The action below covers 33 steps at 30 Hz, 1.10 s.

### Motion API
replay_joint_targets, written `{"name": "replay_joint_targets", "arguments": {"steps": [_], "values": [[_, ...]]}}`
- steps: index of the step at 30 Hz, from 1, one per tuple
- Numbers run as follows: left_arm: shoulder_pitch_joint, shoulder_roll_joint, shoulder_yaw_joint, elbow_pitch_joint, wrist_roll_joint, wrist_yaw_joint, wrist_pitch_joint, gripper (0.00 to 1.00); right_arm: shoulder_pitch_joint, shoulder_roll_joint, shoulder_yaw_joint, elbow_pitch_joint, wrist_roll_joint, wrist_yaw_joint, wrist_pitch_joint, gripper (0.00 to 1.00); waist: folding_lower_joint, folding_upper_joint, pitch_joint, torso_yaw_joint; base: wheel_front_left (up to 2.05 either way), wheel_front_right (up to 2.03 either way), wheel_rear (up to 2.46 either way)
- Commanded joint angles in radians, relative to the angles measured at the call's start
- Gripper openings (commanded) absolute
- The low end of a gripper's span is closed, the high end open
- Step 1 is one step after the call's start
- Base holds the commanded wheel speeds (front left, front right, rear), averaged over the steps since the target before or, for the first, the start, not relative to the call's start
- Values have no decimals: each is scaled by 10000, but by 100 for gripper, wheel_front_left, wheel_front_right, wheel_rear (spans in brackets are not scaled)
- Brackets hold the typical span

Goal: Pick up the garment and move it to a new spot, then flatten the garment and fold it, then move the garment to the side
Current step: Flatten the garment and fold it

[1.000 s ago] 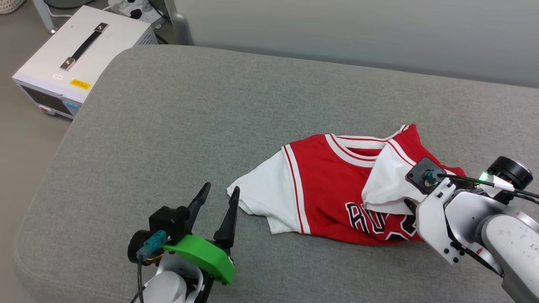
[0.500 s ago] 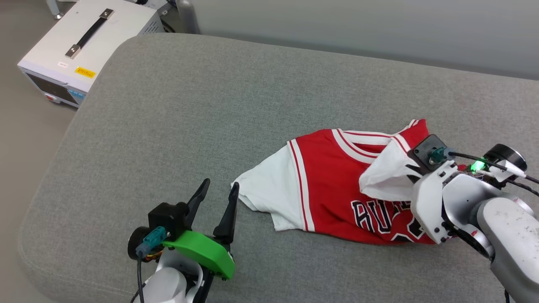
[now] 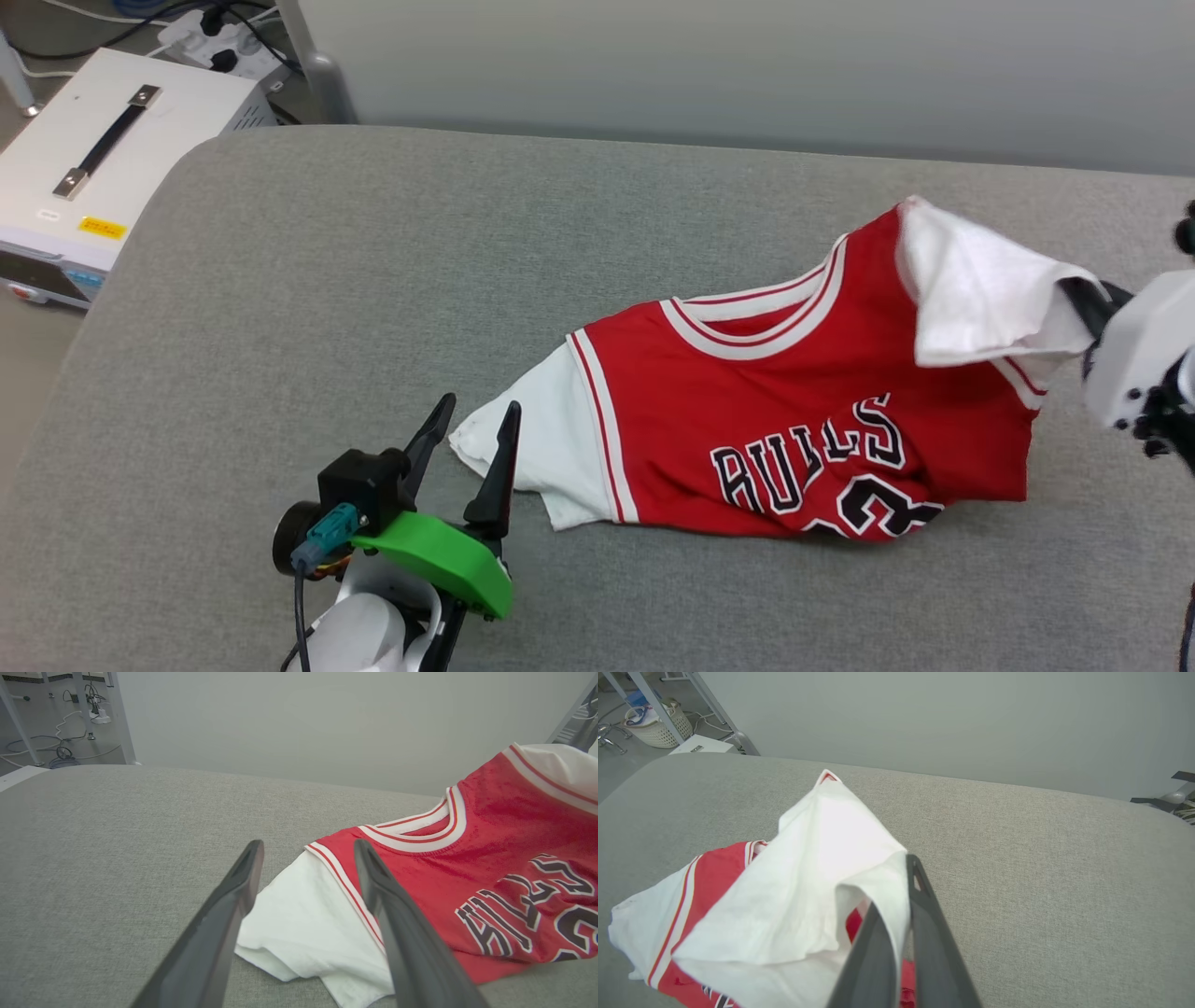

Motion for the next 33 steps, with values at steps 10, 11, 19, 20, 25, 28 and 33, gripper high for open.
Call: {"name": "replay_joint_targets", "arguments": {"steps": [10,11,19,20,25,28,33], "values": [[-347,103,-26,-141,142,-100,-56,100,-88,1086,-4316,1521,147,-7,1182,0,0,-1,1046,-458,0,0,0],[-386,112,-25,-140,141,-110,-56,100,-115,1115,-4559,1696,19,-7,1181,0,0,-1,1109,-446,0,0,0],[-632,180,-24,39,107,-143,-56,100,-365,1259,-6415,3522,-1618,-7,270,100,0,-1,1364,-301,0,0,0],[-622,185,-25,63,101,-141,-56,100,-459,1252,-6698,3695,-1875,-7,93,100,0,-1,1318,-308,0,0,0],[-554,204,-36,167,80,-81,-55,100,-857,1134,-7400,4186,-2544,-7,-403,100,0,-1,1036,-385,0,0,0],[-488,190,-56,203,61,-48,-55,100,-972,1025,-7460,4236,-2707,-7,-636,100,0,-1,792,-457,0,0,0],[-355,152,-39,196,-2,-28,-56,100,-840,845,-6636,3684,-2631,-7,-1121,100,0,-1,351,-569,0,0,0]]}}
